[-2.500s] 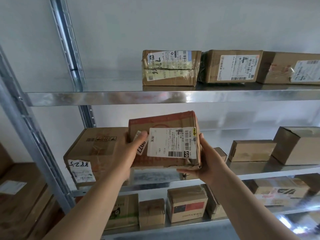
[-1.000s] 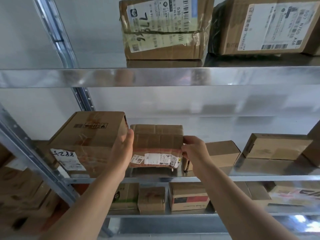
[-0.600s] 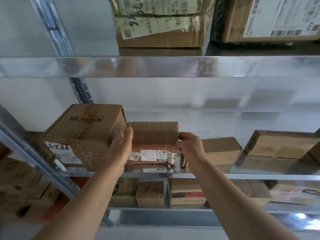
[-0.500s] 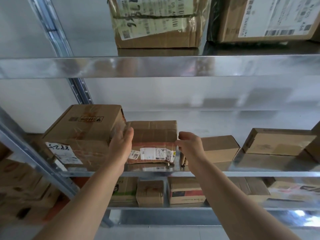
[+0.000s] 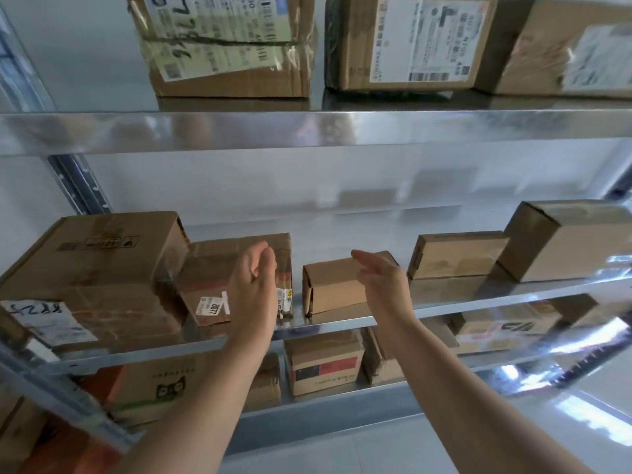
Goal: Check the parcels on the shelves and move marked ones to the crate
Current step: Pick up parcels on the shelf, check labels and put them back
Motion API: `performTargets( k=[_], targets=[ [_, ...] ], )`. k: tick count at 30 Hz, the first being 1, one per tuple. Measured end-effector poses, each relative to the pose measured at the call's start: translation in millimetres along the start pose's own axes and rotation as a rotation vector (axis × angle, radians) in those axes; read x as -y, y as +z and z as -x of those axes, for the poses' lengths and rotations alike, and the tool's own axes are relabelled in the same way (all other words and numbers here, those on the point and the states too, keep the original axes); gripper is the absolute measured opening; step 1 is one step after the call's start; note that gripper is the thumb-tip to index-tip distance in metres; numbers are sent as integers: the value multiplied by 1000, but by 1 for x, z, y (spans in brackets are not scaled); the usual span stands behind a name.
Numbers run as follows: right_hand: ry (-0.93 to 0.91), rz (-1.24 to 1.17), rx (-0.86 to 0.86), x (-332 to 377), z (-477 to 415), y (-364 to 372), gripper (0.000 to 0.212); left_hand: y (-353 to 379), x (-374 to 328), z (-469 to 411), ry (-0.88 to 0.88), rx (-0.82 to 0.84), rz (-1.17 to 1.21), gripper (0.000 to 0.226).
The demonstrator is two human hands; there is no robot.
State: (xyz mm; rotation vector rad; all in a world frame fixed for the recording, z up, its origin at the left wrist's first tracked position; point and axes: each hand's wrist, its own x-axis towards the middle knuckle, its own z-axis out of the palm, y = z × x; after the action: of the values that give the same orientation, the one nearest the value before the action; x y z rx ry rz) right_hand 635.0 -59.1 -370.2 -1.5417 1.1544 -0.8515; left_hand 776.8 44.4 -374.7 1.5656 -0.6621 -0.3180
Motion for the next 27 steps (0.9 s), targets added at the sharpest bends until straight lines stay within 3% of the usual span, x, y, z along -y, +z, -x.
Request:
performTargets(
  k=[2,5,12,16,20,27],
  targets=[
    [14,-13,-30,-10,-10,-15,47,16,3,4,-24,79,-30,57],
    [55,0,-52,-26,-30,-31,50,38,2,7,-73,174,-109,71],
    [192,78,39,-61,-70,-54,65,80,12,8,-289,197,-230,66],
    [260,89,142,-78,-96,-60,57,99,20,5,-422,146,-215,71],
    [288,111,245,-93,-115,-61,28,110,28,5,-513,74,-199,70],
    [232,29,262,-89,-112,-76,29,120,15,7,-548,12,-148,66]
  ],
)
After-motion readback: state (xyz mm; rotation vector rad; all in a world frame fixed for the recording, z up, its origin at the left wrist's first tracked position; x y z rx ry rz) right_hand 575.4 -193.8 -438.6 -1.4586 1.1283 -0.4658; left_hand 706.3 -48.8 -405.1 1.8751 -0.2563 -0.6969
